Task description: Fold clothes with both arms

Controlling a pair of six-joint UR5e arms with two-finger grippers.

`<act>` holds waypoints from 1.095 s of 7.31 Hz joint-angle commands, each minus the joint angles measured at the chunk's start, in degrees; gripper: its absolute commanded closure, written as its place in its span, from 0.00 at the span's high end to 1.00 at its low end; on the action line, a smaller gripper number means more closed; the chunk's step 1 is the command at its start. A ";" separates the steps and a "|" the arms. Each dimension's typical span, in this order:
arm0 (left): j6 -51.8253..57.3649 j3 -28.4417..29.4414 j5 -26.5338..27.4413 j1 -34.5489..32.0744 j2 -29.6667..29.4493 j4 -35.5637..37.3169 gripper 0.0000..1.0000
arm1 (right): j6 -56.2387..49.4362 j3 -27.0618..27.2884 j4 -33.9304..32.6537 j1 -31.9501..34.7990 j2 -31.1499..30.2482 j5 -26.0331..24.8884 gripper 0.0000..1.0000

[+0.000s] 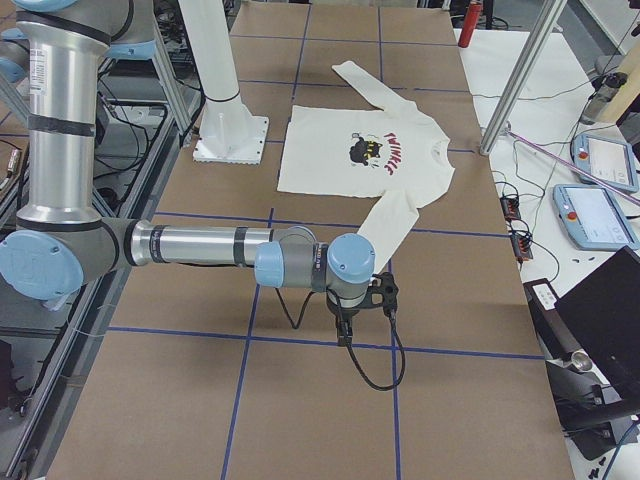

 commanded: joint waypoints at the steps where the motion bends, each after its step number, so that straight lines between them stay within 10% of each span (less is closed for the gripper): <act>1: 0.09 0.00 -0.05 0.00 0.21 0.00 1.00 | 0.41 0.43 0.09 0.00 0.26 0.19 1.00; 6: -0.61 -0.26 -0.49 0.61 -5.15 -3.40 1.00 | 3.04 2.71 3.66 -0.78 1.60 0.45 1.00; 8: -0.70 -0.70 -0.67 0.70 -5.06 -4.92 1.00 | 21.20 2.63 25.10 -8.12 -5.94 -0.68 1.00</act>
